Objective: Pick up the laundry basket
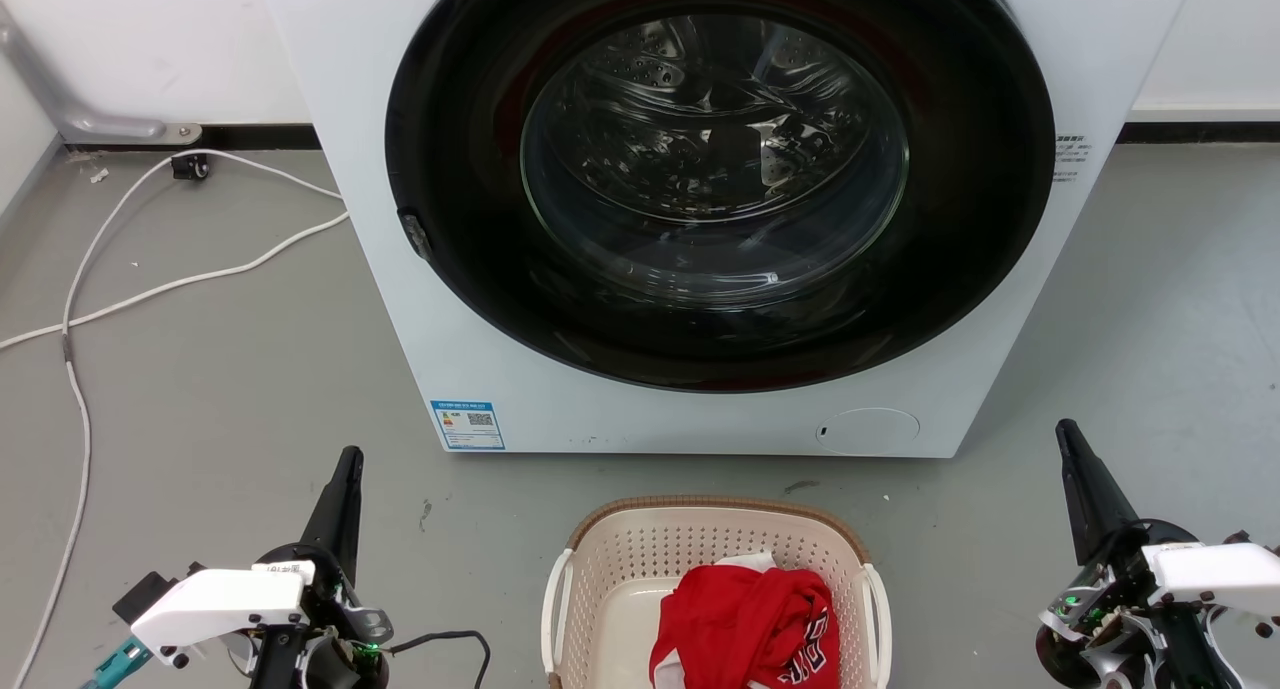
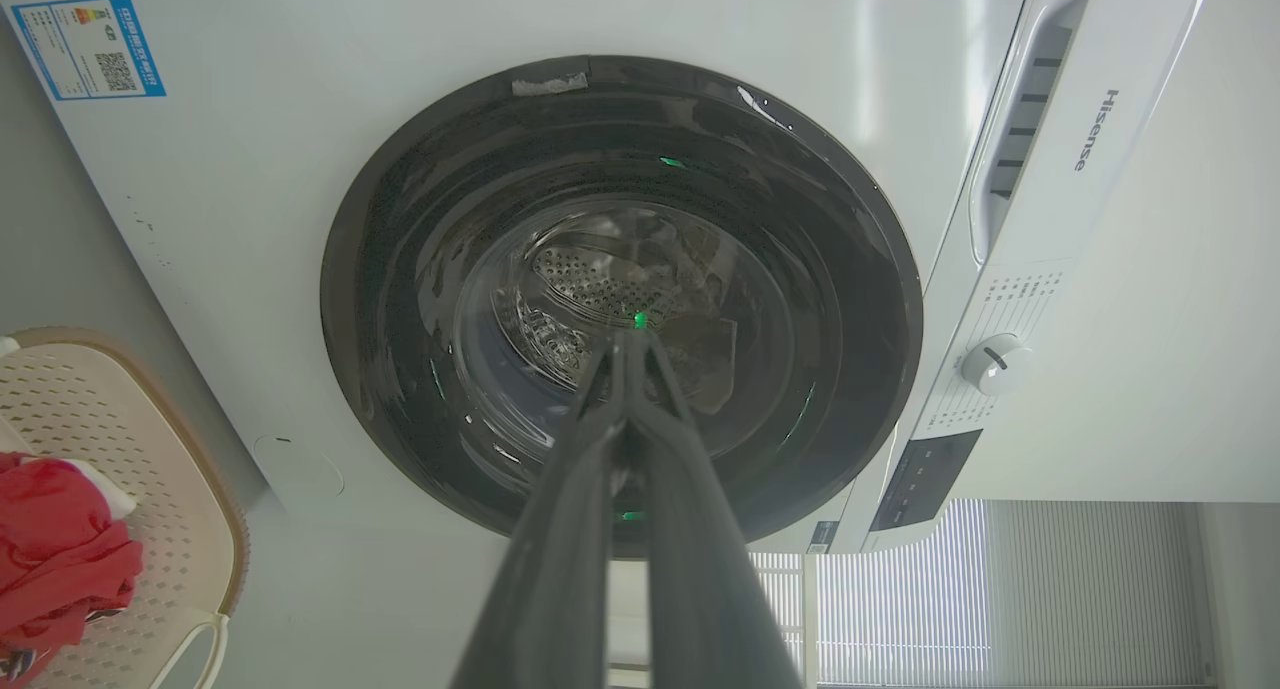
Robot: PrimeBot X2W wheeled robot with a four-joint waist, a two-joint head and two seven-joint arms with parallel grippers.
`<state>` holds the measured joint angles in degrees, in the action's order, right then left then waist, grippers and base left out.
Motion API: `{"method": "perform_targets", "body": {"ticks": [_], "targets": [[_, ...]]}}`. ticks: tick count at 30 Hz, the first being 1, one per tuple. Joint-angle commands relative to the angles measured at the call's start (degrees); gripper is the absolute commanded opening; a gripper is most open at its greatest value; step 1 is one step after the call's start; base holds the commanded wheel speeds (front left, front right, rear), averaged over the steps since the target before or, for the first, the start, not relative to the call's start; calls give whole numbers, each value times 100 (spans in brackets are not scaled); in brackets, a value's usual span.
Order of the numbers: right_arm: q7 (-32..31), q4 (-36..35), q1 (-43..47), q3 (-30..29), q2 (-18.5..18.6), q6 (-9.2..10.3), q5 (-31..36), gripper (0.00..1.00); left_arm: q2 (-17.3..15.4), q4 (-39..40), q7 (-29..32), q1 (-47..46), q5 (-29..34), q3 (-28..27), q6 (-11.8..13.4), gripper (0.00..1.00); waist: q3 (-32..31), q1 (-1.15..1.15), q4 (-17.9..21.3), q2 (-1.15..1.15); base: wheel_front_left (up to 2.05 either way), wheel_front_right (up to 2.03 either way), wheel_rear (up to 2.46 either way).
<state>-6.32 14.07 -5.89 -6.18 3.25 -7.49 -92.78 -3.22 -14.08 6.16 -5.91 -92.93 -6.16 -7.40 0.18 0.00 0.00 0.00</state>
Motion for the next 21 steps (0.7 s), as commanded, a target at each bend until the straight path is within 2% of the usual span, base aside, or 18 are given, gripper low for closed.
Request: {"method": "perform_targets", "body": {"ticks": [1, 21], "targets": [[-12, 5, -73, -11, -20, 0, 24, 0, 7, -8, 28, -63, 40, -17, -24, 0, 0, 0, 0, 0, 0, 0, 0], [-23, 6, -74, -20, -27, 0, 33, 0, 13, -7, 30, -65, 49, -30, -24, 0, 0, 0, 0, 0, 0, 0, 0]]}}
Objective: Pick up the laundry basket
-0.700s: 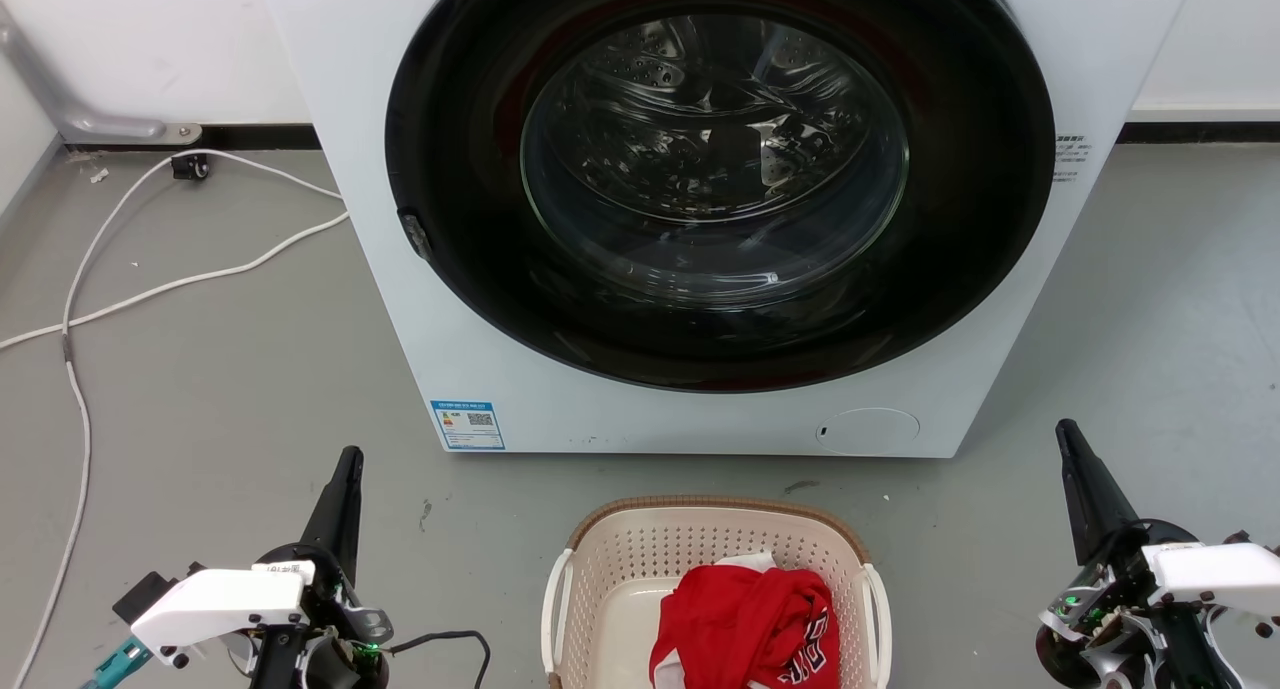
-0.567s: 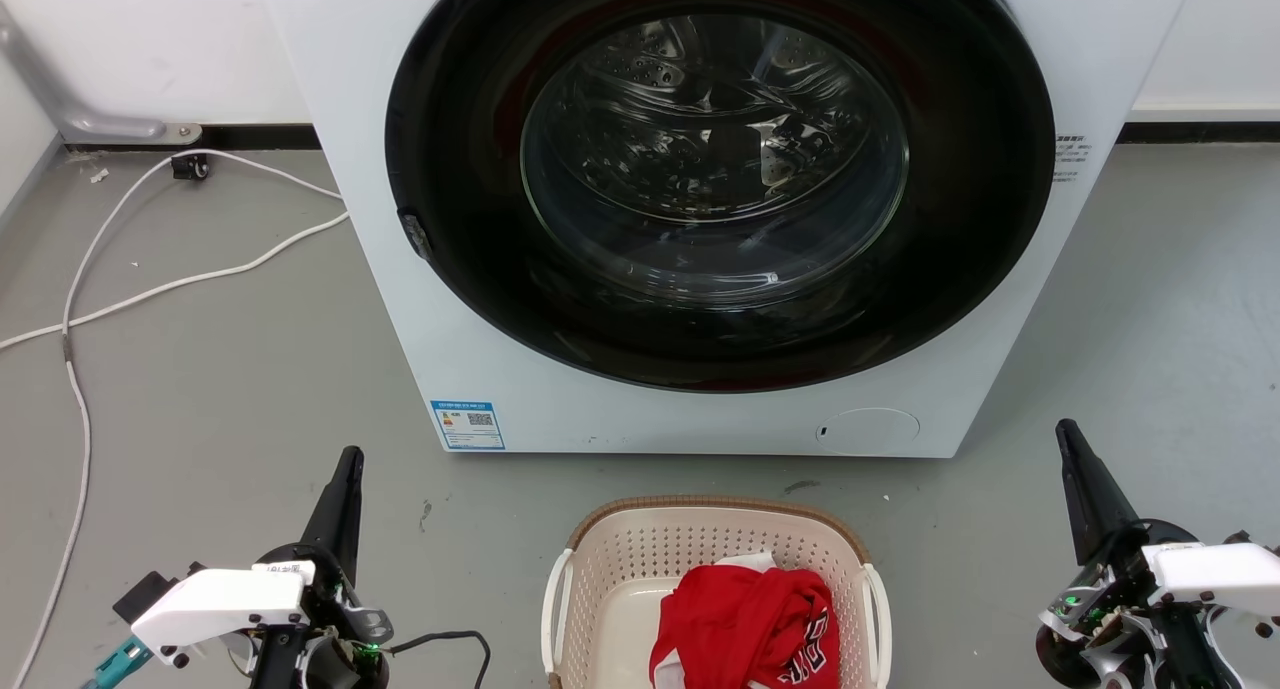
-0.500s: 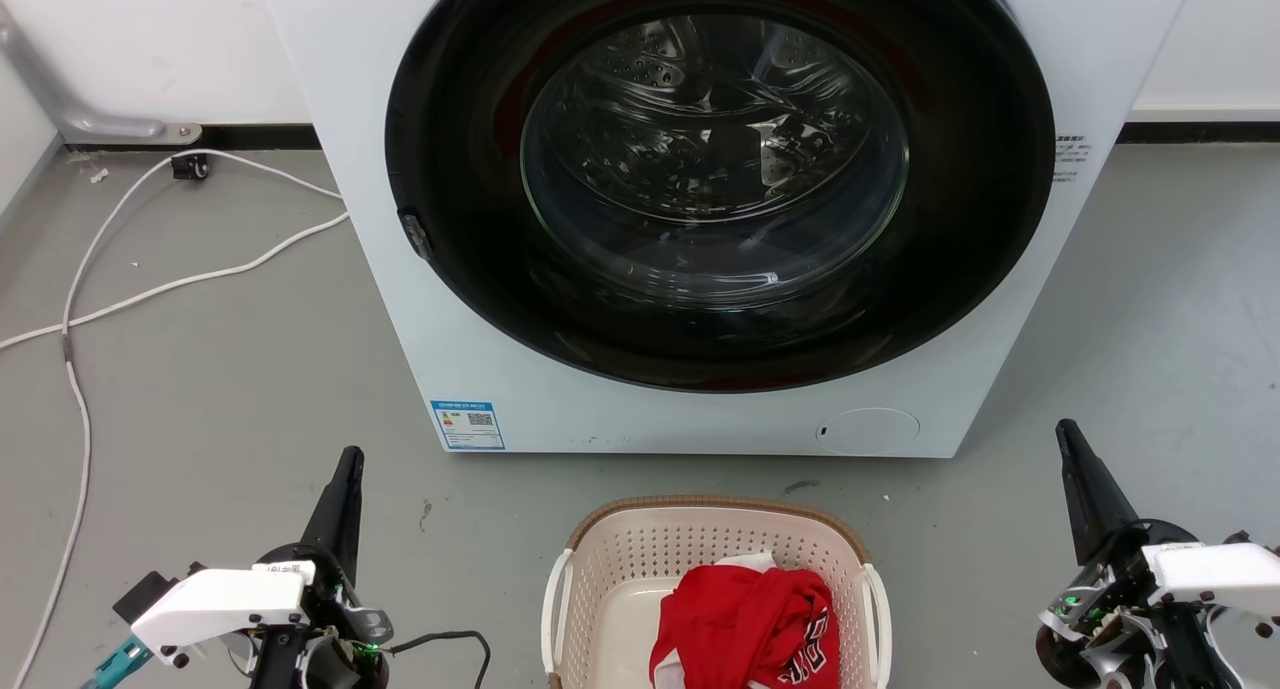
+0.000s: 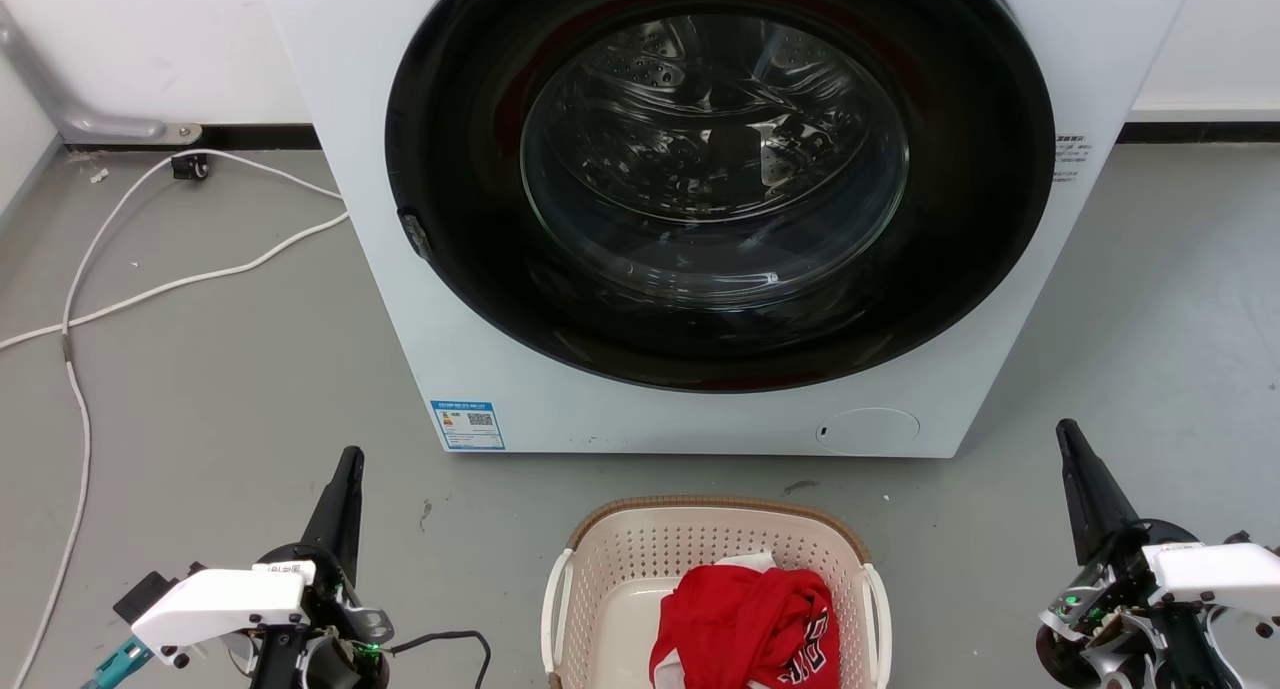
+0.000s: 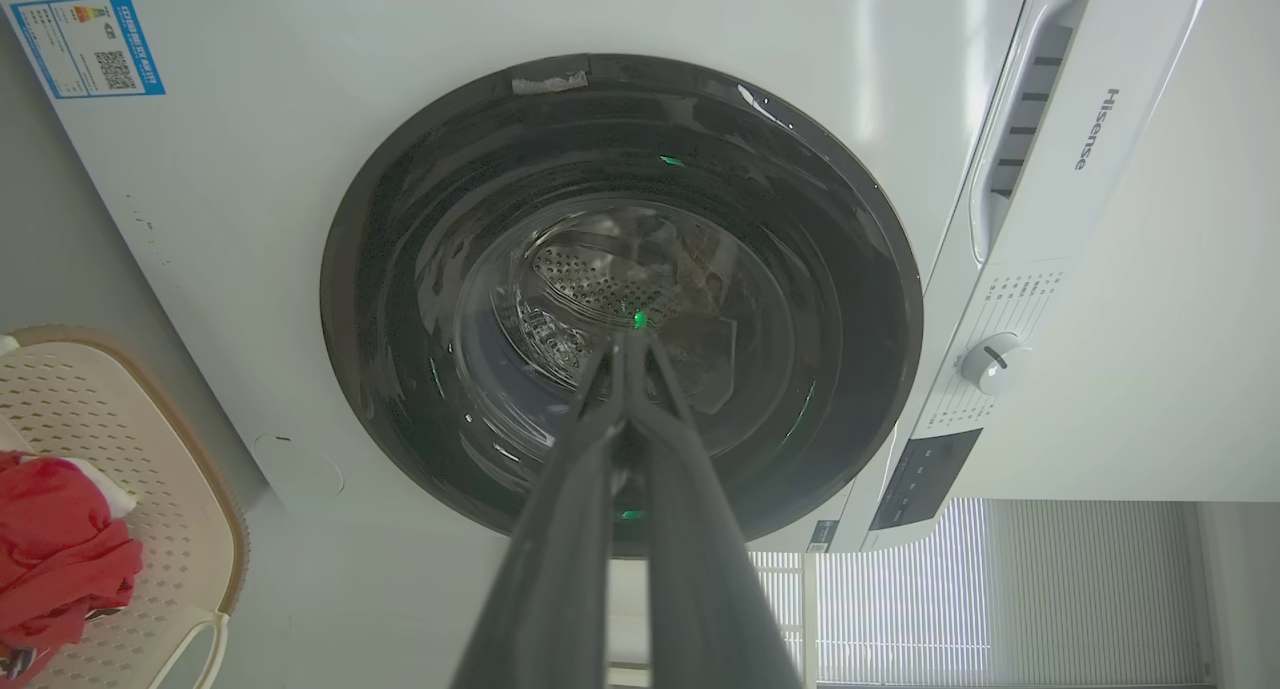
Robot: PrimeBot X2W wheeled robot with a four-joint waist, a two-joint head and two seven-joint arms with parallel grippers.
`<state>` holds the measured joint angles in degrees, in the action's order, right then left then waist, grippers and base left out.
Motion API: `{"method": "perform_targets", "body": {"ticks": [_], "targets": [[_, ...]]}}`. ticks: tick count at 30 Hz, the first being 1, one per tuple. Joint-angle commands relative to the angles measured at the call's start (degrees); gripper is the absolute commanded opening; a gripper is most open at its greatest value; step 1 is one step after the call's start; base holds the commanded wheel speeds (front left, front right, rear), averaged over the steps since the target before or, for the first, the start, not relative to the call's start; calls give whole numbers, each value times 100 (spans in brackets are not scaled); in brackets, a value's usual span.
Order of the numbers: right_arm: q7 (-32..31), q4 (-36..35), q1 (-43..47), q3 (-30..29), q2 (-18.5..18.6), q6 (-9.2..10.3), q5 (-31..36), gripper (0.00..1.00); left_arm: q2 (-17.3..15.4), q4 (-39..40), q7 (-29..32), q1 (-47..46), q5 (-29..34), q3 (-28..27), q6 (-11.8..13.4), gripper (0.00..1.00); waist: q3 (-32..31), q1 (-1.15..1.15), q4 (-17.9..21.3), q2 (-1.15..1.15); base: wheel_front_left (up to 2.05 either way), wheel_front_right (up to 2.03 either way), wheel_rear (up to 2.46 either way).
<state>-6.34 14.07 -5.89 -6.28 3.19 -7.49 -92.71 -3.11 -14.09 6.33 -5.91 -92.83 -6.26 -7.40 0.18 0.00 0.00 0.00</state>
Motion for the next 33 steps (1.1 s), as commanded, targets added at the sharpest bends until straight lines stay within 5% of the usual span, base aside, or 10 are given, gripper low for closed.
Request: {"method": "perform_targets", "body": {"ticks": [1, 4, 5, 21, 33], "targets": [[-21, 6, -74, -10, -21, 0, 27, 0, 2, -6, 12, -64, 39, -20, -24, 0, 0, 0, 0, 0, 0, 0, 0], [-23, 6, -74, -11, -22, 0, 29, 0, 3, -6, 13, -64, 36, -21, -24, 0, 0, 0, 0, 0, 0, 0, 0], [2, 13, 10, 0, -1, 0, 0, 100, 3, -16, 3, 9, 8, 4, 1, 100, 0, 0, 0, 0, 0, 0, 0], [377, -154, 286, 54, -19, 0, 354, 100, 33, 130, -371, 256, 423, 49, 3, 100, 15, 0, 6, 0, 0, 0, 0], [673, -360, 282, -160, -20, -1, 1360, 100, 30, 319, -668, 273, 1151, -375, 4, 100, 41, 0, 8, 0, 0, 0, 0]]}}
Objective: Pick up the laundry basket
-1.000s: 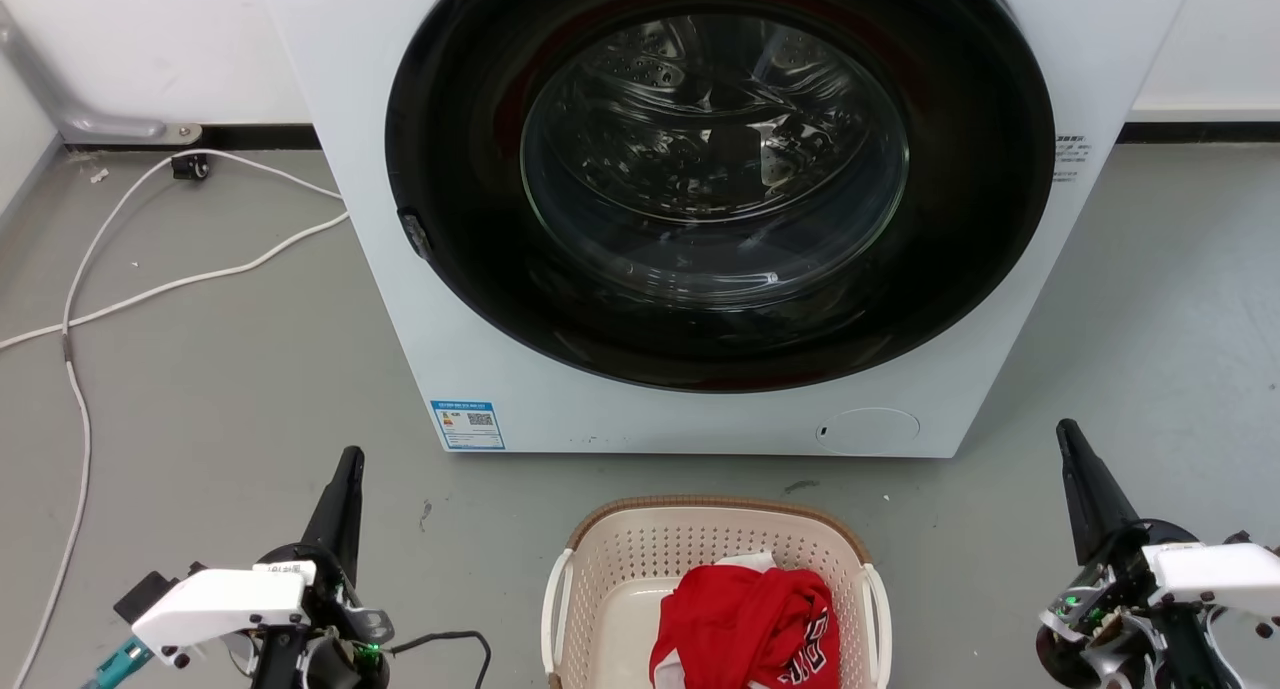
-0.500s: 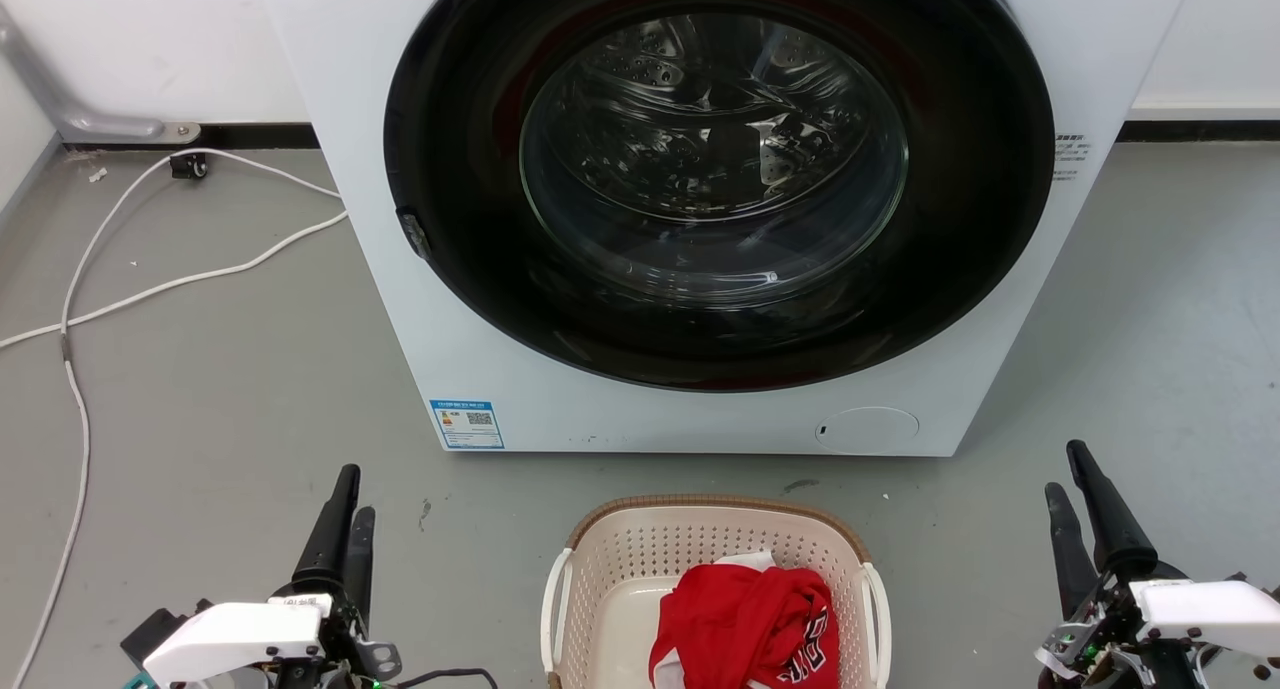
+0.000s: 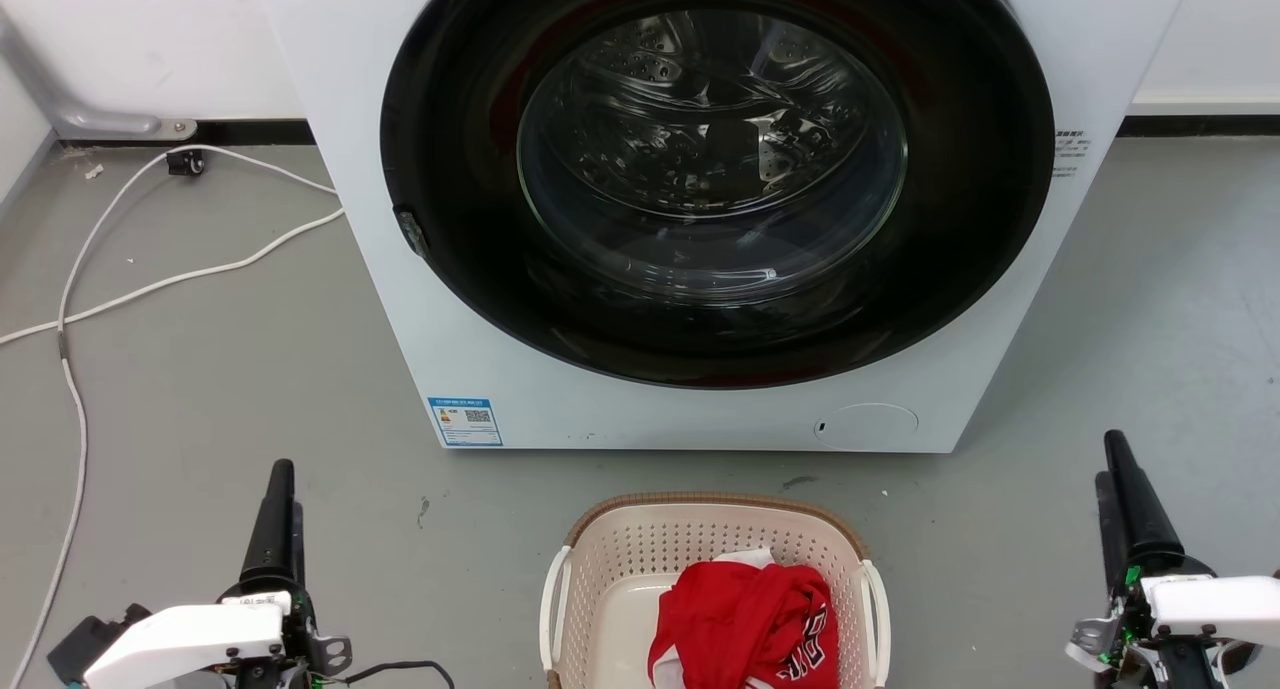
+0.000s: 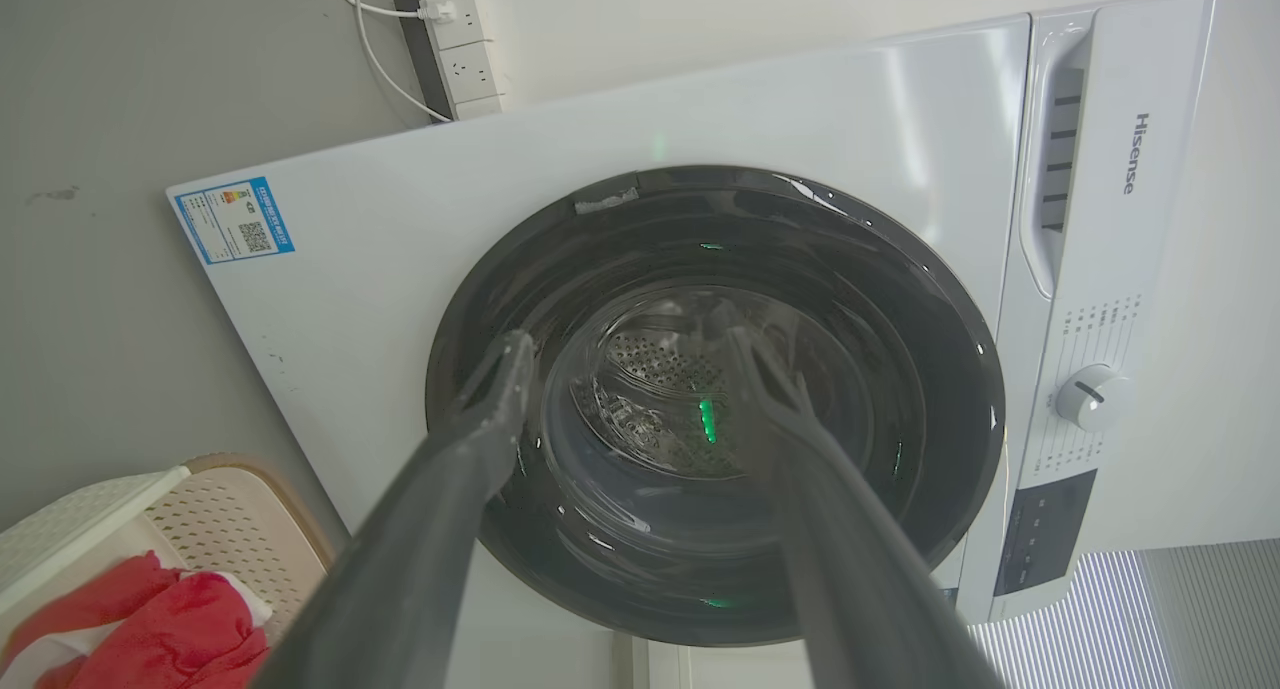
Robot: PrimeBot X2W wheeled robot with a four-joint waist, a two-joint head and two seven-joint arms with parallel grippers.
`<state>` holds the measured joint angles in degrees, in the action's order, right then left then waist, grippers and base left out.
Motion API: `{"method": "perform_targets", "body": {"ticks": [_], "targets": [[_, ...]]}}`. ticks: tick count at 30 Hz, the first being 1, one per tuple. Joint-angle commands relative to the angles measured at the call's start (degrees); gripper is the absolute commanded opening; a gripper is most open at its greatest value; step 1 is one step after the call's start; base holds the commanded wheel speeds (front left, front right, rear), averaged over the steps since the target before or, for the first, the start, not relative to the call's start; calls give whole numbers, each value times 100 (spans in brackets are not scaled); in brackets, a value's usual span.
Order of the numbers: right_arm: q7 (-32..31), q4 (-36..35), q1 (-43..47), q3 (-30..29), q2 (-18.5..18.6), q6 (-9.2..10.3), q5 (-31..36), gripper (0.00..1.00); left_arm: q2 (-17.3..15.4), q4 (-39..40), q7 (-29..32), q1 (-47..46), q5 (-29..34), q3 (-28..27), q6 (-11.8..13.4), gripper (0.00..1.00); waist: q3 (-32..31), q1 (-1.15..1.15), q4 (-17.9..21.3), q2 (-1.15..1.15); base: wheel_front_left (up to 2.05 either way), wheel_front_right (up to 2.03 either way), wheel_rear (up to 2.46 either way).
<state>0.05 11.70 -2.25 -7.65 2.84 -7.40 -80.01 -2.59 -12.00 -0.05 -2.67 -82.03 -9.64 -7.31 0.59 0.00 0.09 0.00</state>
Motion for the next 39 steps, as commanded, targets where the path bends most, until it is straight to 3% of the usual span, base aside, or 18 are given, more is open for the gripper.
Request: {"method": "perform_targets", "body": {"ticks": [1, 10, 14, 15, 16, 19, 28, 31, 39], "targets": [[58, -156, -90, -47, 15, -9, 245, 100, -23, 114, -52, -58, 123, -73, 8, 100, 2, 0, -2, 0, 0, 0, 0], [256, -642, -150, -141, 15, -10, 1770, 100, -26, 567, -249, -73, 1108, -177, 226, 100, 26, 0, -16, 0, 0, 0, 0], [334, -805, -144, -111, 15, -10, 2332, 100, -26, 981, -332, -28, 1749, -37, 480, 100, 39, 0, -18, 0, 0, 0, 0], [394, -973, -147, -44, 15, -11, 2809, 100, -27, 1243, -390, 28, 2300, 185, 691, 100, 51, 0, -20, 0, 0, 0, 0], [415, -1029, -140, -9, 15, -11, 2983, 100, -27, 1316, -410, 38, 2445, 260, 778, 100, 56, 0, -21, 0, 0, 0, 0], [470, -1168, -118, 58, 14, -11, 3433, 100, -28, 1535, -467, 44, 2853, 478, 908, 100, 73, 0, -24, 0, 0, 0, 0], [630, -1431, -30, 295, 14, -11, 4473, 100, -30, 1698, -629, 169, 3744, 1023, 744, 100, 131, 0, -13, 0, 0, 0, 0], [747, -1542, 33, 433, 13, -12, 5146, 100, -30, 1749, -743, 215, 4644, 1290, 602, 100, 171, 0, -8, 0, 0, 0, 0], [871, -1516, 148, 359, 12, -12, 5804, 100, -142, 1782, -868, 264, 5606, 1682, 751, 100, 200, 0, -23, 0, 0, 0, 0]]}}
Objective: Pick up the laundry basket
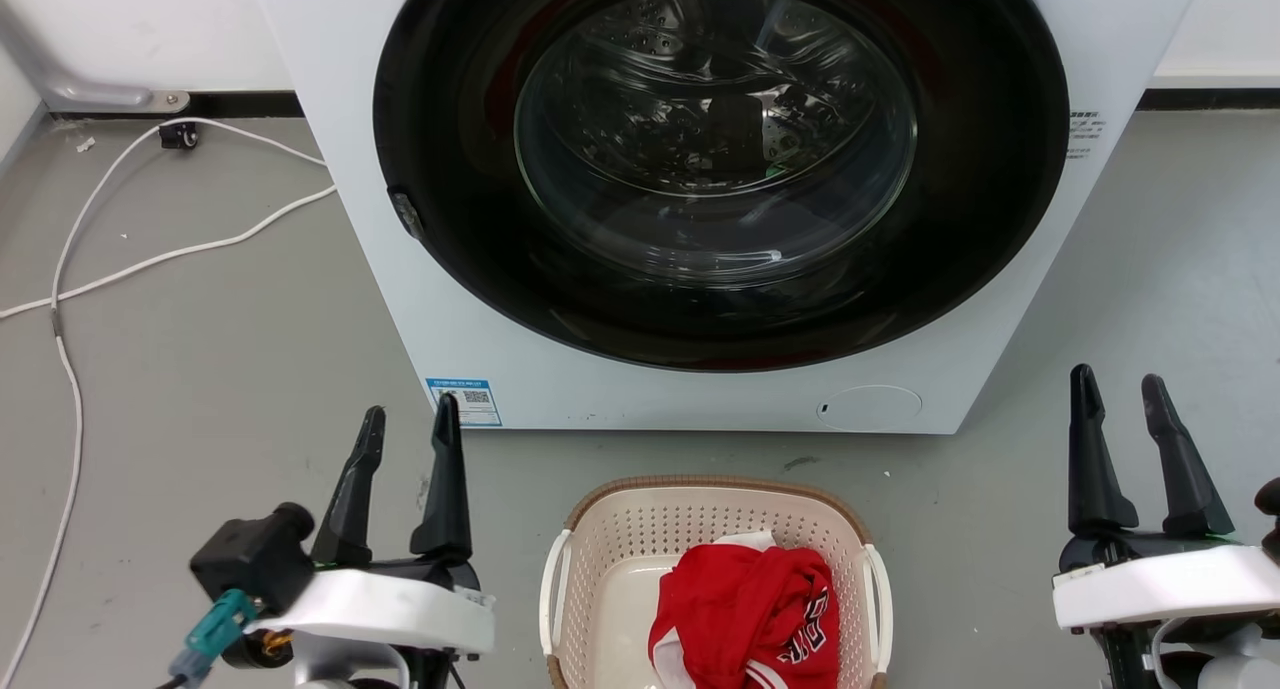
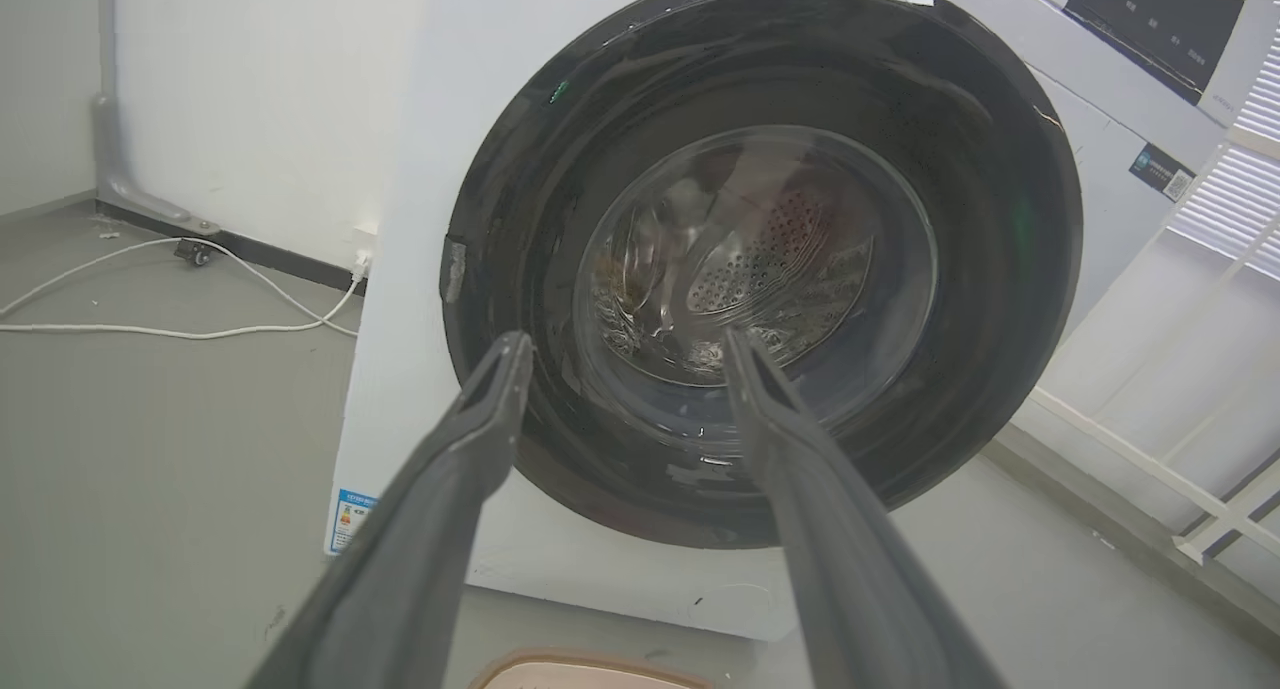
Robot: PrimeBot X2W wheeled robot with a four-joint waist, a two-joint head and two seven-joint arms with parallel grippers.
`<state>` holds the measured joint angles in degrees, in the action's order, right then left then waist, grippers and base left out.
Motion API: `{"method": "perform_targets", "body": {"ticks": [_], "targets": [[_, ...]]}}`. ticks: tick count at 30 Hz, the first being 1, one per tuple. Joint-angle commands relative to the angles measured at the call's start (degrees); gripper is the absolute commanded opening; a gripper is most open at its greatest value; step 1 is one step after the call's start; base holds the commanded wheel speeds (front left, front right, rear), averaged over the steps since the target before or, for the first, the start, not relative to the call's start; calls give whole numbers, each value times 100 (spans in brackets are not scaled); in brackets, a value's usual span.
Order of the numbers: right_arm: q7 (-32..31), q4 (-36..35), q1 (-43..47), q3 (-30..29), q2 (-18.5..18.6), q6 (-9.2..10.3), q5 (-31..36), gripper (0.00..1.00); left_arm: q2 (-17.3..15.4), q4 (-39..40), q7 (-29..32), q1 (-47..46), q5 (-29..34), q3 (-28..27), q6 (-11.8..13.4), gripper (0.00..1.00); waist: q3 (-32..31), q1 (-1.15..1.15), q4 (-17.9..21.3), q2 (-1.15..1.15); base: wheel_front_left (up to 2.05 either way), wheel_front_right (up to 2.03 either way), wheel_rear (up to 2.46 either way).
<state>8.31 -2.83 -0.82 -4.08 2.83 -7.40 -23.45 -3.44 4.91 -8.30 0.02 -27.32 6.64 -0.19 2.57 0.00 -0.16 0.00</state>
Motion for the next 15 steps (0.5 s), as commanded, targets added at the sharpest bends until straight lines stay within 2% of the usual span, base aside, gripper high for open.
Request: {"method": "perform_targets", "body": {"ticks": [1, 15], "targets": [[45, -63, 4, 2, 13, -12, 148, 100, -56, 91, -43, -5, 135, 54, 39, 100, 3, 0, 1, 0, 0, 0, 0], [239, 39, 132, 12, 12, -13, 1044, 100, -429, 168, -240, -52, 915, 846, 632, 100, 20, 0, 33, 0, 0, 0, 0]]}}
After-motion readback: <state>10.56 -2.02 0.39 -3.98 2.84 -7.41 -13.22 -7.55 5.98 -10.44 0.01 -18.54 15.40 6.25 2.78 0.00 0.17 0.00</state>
